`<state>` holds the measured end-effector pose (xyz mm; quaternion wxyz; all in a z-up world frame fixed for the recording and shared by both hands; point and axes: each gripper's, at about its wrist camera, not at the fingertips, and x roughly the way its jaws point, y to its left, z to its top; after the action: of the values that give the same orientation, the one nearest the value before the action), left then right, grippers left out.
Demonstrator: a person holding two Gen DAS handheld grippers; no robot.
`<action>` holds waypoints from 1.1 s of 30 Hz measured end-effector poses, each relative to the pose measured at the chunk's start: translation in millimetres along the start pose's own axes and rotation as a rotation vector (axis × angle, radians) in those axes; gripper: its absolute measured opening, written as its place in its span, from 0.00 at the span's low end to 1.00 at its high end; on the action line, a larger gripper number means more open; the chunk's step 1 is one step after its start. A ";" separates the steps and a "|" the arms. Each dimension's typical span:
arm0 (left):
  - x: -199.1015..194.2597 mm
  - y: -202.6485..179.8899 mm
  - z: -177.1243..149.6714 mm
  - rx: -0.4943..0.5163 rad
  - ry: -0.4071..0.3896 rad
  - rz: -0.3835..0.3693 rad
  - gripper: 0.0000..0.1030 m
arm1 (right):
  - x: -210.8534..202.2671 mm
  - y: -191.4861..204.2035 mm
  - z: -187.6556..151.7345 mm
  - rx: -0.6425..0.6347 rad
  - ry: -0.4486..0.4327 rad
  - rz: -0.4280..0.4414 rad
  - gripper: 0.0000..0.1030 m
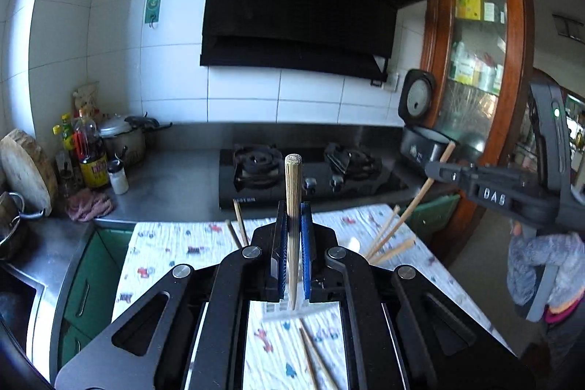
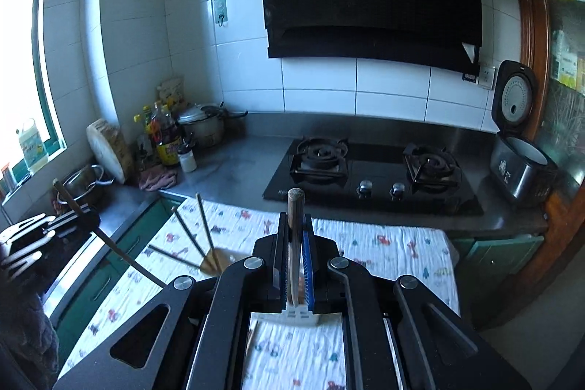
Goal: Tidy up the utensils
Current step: 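Lift both chopsticks and carry them over the white holder, then lower both chopsticks into the holder and open both grippers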
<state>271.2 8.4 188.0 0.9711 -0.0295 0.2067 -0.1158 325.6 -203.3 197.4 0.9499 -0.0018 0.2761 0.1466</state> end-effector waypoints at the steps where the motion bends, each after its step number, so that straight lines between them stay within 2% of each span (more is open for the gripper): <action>1: 1.3 -0.2 2.8 -0.001 -0.013 0.010 0.05 | 4.8 -0.4 1.8 0.005 0.002 0.002 0.07; 10: 42.0 15.0 -1.6 -0.056 -0.035 0.070 0.05 | 44.4 -3.6 -9.5 0.005 0.037 -0.002 0.07; 17: 75.0 34.9 -24.4 -0.110 0.018 0.080 0.05 | 70.5 -2.7 -27.0 -0.007 0.094 0.001 0.07; 24: 92.4 41.8 -42.1 -0.106 0.076 0.089 0.05 | 87.5 -3.5 -42.7 -0.007 0.139 0.002 0.07; 33: 99.1 38.5 -53.6 -0.079 0.112 0.090 0.06 | 102.4 -3.5 -58.9 -0.014 0.183 -0.010 0.07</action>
<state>345.5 21.8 95.8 0.9603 -0.0520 0.2662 -0.0652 378.1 -183.2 93.4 0.9214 -0.0231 0.3607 0.1430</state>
